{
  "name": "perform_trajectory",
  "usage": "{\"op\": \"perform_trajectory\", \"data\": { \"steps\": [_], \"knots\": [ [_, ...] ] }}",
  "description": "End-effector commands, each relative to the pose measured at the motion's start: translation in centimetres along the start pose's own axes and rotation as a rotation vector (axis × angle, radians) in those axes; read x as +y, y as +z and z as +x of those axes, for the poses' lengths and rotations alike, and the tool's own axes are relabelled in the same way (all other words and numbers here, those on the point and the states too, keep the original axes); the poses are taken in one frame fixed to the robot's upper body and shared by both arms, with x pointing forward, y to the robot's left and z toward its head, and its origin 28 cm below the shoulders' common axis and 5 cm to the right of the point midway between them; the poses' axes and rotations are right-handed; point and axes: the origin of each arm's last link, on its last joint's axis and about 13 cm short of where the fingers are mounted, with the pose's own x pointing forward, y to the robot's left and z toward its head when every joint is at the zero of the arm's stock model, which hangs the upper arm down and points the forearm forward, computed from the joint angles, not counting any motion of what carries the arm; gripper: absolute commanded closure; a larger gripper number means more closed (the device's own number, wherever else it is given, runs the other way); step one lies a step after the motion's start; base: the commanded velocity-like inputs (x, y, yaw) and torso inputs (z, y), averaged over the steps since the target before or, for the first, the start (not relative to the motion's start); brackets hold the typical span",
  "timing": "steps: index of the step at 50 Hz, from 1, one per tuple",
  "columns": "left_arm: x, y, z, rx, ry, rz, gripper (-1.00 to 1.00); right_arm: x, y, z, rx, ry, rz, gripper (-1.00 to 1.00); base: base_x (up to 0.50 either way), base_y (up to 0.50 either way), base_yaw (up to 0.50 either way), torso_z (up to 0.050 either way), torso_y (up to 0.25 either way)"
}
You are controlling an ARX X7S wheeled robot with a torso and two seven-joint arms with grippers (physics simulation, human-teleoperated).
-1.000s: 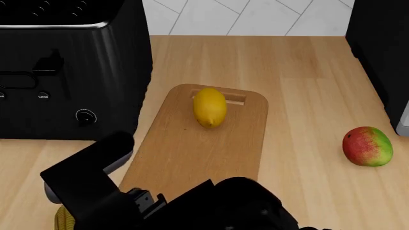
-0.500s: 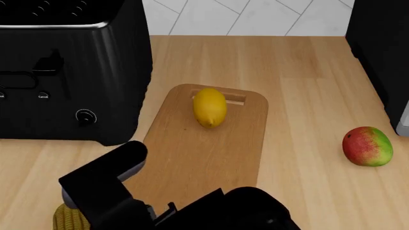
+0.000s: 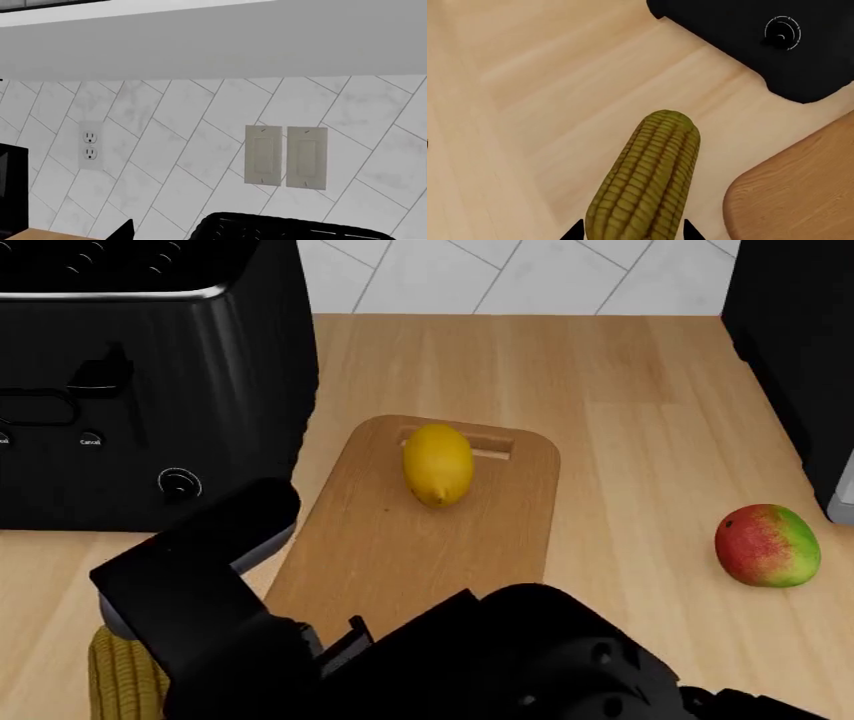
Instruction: Clear the non-vegetable object off the cutting board and place the vegetables onto it.
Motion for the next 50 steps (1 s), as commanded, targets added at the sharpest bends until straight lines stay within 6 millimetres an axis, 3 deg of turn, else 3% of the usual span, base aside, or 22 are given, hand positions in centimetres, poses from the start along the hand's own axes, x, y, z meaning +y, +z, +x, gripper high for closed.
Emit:
{"op": "perform_trajectory", "data": {
  "steps": [1,17,34,50],
  "knots": [
    [0.0,0.0,0.0,0.000,0.000,-0.001,-1.00,-0.9,0.9,-1.3,-0.055,-0.055,-0.019,1.00,0.00,0.00,0.00,0.000,0.000],
    [-0.1,0.3,-0.2,-0.009,0.000,0.003,-1.00,-3.1,0.3,-1.6,-0.062,-0.146,0.036,1.00,0.00,0.00,0.00,0.000,0.000],
    [-0.1,0.4,0.1,-0.010,-0.001,0.004,-1.00,-6.3,0.9,-1.0,-0.064,-0.237,0.064,1.00,0.00,0.00,0.00,0.000,0.000],
    [-0.1,0.2,0.1,-0.004,0.002,0.010,-1.00,-9.2,-0.7,0.3,-0.032,-0.328,0.094,1.00,0.00,0.00,0.00,0.000,0.000]
  ]
}}
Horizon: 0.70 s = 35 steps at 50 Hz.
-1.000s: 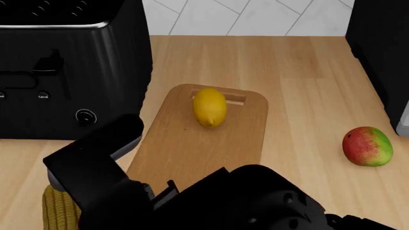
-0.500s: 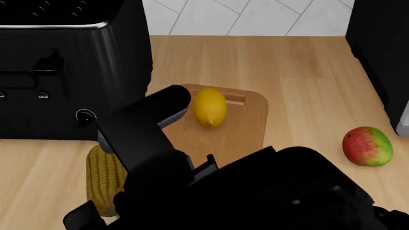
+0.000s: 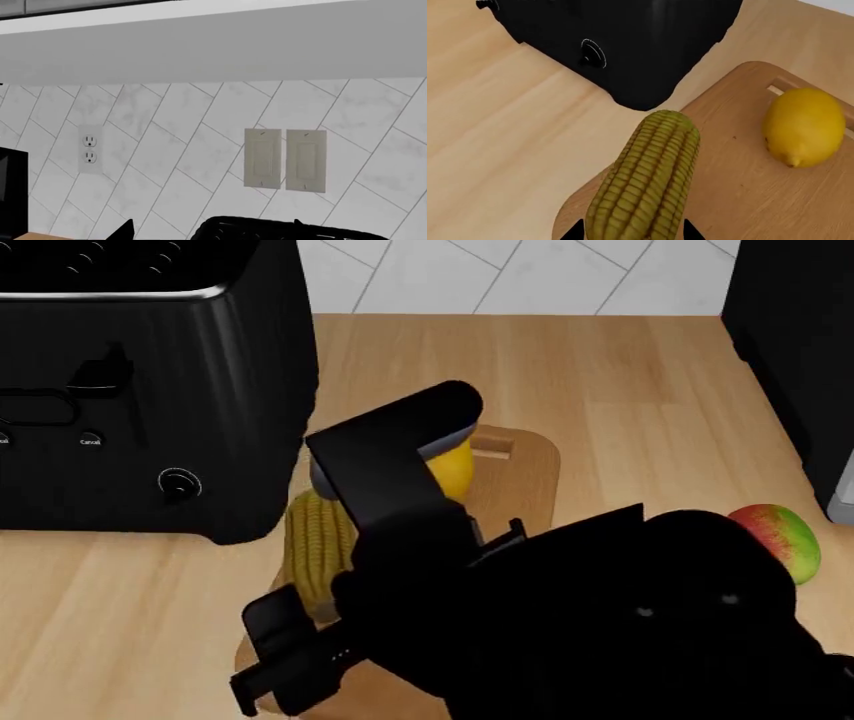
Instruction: Clear the non-vegetable object off the cutting board and place the vegetables onto it.
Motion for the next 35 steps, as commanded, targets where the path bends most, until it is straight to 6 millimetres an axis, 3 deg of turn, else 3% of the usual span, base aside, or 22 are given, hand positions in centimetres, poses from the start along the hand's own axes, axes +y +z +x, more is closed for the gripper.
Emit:
{"op": "perform_trajectory", "data": {
  "steps": [1,11,27,28,35],
  "knots": [
    [0.0,-0.2,0.1,0.003,0.005,0.004,-1.00,-2.0,-1.0,1.3,0.019,-0.062,0.012,1.00,0.00,0.00,0.00,0.000,0.000],
    [0.1,-0.2,0.0,0.003,0.006,0.005,-1.00,-2.5,-2.2,2.4,0.061,-0.057,0.031,1.00,0.00,0.00,0.00,0.000,0.000],
    [0.2,0.0,-0.1,-0.001,0.011,0.004,-1.00,-2.7,-2.4,2.5,0.076,-0.050,0.023,1.00,0.00,0.00,0.00,0.000,0.000],
    [0.2,0.0,-0.1,-0.001,0.011,0.003,-1.00,-2.7,-2.4,2.5,0.076,-0.053,0.022,-1.00,0.00,0.00,0.00,0.000,0.000],
    [0.2,0.1,0.0,-0.004,0.009,0.001,-1.00,-2.4,-1.2,1.2,0.047,-0.071,-0.009,-1.00,0.00,0.00,0.00,0.000,0.000]
  ]
}}
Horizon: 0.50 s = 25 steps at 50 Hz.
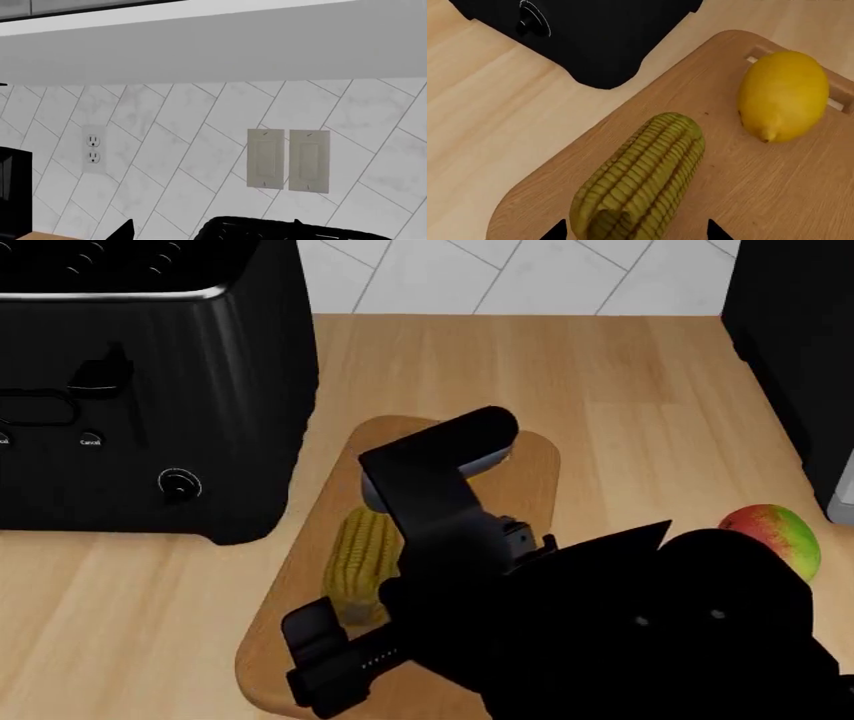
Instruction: Clear the non-vegetable object off the cutting board and place the vegetables onto it.
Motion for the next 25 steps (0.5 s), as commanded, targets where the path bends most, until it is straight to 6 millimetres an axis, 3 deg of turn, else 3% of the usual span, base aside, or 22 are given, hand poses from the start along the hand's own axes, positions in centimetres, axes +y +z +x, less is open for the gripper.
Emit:
{"op": "perform_trajectory", "data": {
  "steps": [1,13,25],
  "knots": [
    [0.0,0.2,0.0,-0.003,0.000,-0.002,-1.00,0.0,0.5,-0.8,-0.002,-0.034,-0.035,-1.00,0.00,0.00,0.00,0.000,0.000],
    [0.0,0.4,0.0,-0.008,-0.002,-0.004,-1.00,1.2,2.6,-4.1,-0.085,-0.047,-0.105,-1.00,0.00,0.00,0.00,0.000,0.000],
    [0.0,0.1,-0.2,-0.003,-0.003,-0.002,-1.00,1.9,3.0,-7.3,-0.214,-0.111,-0.184,-1.00,0.00,0.00,0.00,0.000,0.000]
  ]
}}
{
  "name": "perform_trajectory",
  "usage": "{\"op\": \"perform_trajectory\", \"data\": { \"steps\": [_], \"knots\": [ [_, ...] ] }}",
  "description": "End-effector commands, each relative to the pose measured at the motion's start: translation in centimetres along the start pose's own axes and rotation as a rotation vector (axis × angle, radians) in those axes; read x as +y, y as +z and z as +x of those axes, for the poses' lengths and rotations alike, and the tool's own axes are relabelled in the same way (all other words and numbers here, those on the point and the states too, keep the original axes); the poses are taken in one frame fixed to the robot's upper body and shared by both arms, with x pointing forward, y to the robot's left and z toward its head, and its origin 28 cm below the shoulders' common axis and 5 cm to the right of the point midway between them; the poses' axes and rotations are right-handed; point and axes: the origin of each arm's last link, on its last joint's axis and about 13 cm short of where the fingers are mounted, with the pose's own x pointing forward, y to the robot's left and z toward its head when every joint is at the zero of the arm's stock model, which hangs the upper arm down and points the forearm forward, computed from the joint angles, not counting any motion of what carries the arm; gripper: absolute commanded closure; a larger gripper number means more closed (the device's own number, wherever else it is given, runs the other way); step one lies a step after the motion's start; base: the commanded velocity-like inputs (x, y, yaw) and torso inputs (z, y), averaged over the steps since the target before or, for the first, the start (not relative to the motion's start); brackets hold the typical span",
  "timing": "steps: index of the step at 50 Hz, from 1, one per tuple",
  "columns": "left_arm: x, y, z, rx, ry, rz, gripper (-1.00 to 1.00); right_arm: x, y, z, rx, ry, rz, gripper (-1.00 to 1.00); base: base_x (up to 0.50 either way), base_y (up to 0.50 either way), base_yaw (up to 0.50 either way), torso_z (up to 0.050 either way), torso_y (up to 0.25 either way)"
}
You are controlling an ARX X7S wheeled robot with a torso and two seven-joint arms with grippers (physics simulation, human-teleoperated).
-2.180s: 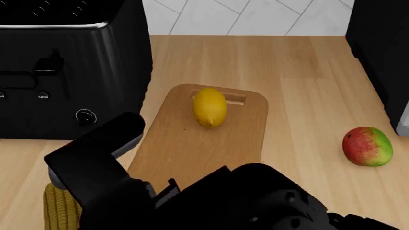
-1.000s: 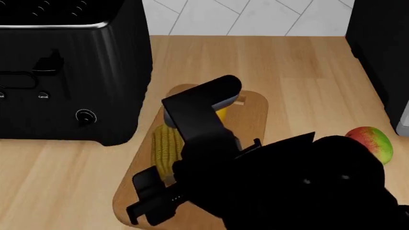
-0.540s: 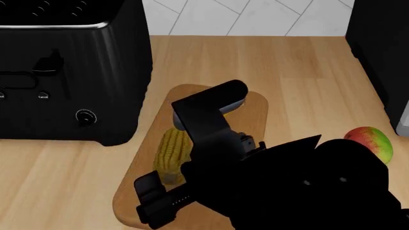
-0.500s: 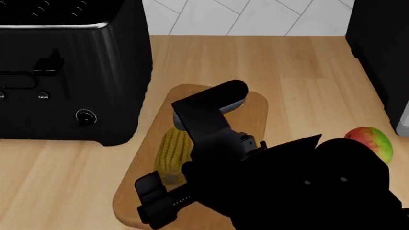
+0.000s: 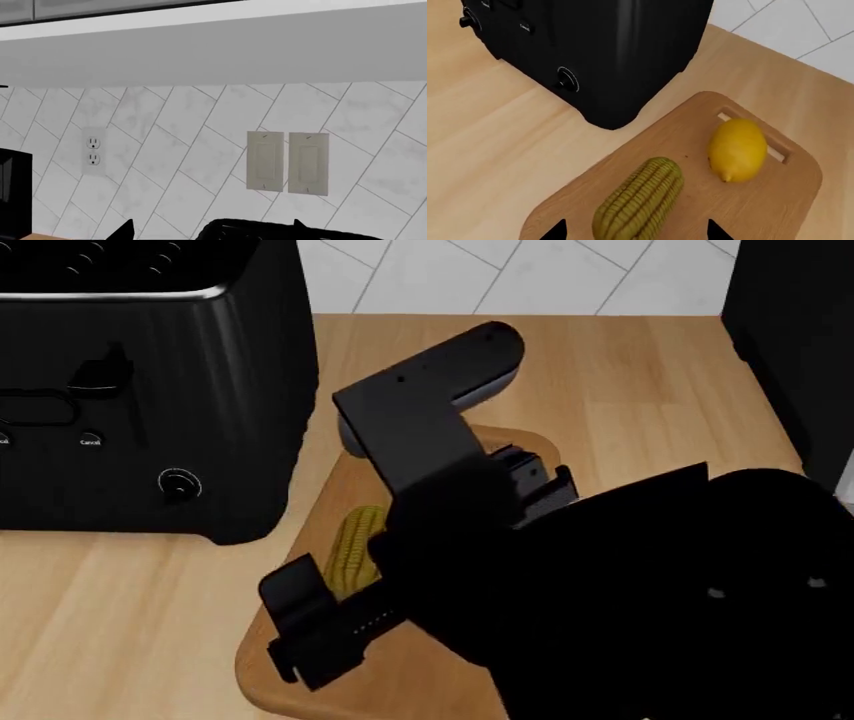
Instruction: Clear the non-vegetable object off the cutting board and place the vegetables onto it.
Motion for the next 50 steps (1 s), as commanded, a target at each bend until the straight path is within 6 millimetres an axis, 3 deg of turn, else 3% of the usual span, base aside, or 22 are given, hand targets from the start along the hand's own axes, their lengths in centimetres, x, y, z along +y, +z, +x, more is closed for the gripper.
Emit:
{"op": "perform_trajectory", "data": {
  "steps": [1,17,29,50],
  "knots": [
    [0.0,-0.2,-0.1,0.003,-0.003,0.001,-1.00,0.5,0.9,-3.1,-0.110,-0.072,-0.095,-1.00,0.00,0.00,0.00,0.000,0.000],
    [-0.2,0.2,-0.8,-0.001,-0.018,-0.002,-1.00,2.8,1.2,-10.2,-0.272,-0.146,-0.140,-1.00,0.00,0.00,0.00,0.000,0.000],
    [-0.6,0.5,-0.9,-0.005,-0.031,-0.004,-1.00,6.5,0.6,-15.7,-0.381,-0.156,-0.239,-1.00,0.00,0.00,0.00,0.000,0.000],
    [-0.4,0.9,-1.4,-0.016,-0.028,-0.005,-1.00,9.4,1.1,-22.4,-0.598,-0.205,-0.374,-1.00,0.00,0.00,0.00,0.000,0.000]
  ]
}}
